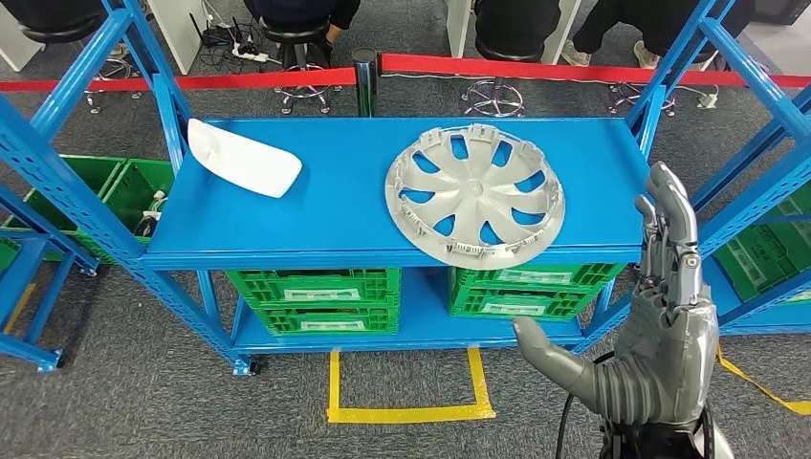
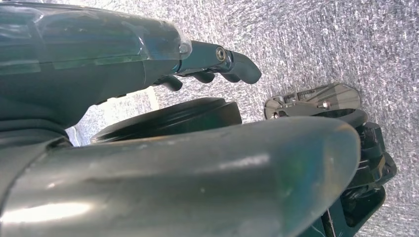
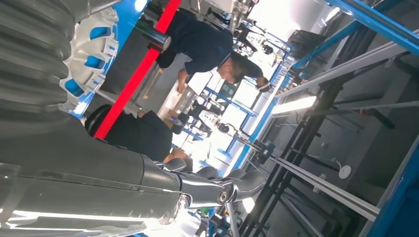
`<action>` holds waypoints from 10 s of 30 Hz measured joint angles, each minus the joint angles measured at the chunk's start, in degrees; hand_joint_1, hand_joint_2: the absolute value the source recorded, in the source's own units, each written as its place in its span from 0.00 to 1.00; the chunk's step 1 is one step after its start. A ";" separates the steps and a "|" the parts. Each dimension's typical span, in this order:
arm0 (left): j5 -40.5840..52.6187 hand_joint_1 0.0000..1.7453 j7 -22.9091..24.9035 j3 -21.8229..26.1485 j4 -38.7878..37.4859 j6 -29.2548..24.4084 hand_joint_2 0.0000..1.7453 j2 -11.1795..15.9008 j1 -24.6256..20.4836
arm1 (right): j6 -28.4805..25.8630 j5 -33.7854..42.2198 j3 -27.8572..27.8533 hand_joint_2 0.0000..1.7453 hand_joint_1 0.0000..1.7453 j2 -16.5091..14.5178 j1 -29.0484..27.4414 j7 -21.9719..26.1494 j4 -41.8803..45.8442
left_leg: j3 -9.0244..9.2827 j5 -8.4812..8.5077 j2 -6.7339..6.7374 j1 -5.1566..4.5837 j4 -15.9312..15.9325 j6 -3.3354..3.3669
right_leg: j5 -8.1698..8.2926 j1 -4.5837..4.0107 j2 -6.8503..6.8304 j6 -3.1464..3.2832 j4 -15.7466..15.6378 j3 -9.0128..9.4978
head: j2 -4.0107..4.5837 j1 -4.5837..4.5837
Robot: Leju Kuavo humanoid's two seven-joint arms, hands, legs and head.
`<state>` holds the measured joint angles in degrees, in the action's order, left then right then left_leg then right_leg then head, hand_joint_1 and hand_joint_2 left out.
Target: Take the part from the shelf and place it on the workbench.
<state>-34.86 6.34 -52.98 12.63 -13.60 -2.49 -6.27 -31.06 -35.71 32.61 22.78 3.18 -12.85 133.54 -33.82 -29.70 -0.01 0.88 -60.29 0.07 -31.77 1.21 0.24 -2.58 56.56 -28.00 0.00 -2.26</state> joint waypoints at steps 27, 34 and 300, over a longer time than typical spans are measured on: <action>0.05 0.00 -0.02 -0.02 0.00 0.00 0.00 0.13 -0.04 | -0.10 -0.11 0.00 1.00 0.00 -0.21 -0.30 -0.20 0.44 | 2.02 -0.90 0.20 -0.96 1.17 1.59 | 0.96 0.18 -0.11 0.38 7.96 -6.66 | 0.00 -1.07; 0.07 0.00 -0.04 -0.02 0.02 0.02 0.00 -0.01 -0.16 | -0.21 -0.12 -0.02 1.00 0.00 -0.25 -0.32 -0.28 0.50 | 1.59 -2.38 0.20 -0.82 -0.04 -0.64 | 2.83 -0.25 -0.23 2.07 0.11 -3.23 | 0.00 -0.57; 0.29 0.00 4.44 -6.14 -0.04 1.72 0.00 2.54 -0.55 | 95.67 -12.23 -8.68 1.00 0.00 3.12 20.98 -27.11 -40.93 | 2.57 -1.92 -0.29 -0.97 0.80 0.49 | 2.93 -0.84 -0.14 1.15 1.77 -4.46 | 0.00 1.08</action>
<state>-34.57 10.78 -59.12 12.59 -11.88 0.04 -6.83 64.61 -47.95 23.93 25.90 24.16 -39.95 92.61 -31.25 -31.62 -0.30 -0.09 -59.49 0.57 -28.84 0.38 0.11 -1.43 58.34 -32.46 0.00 -1.18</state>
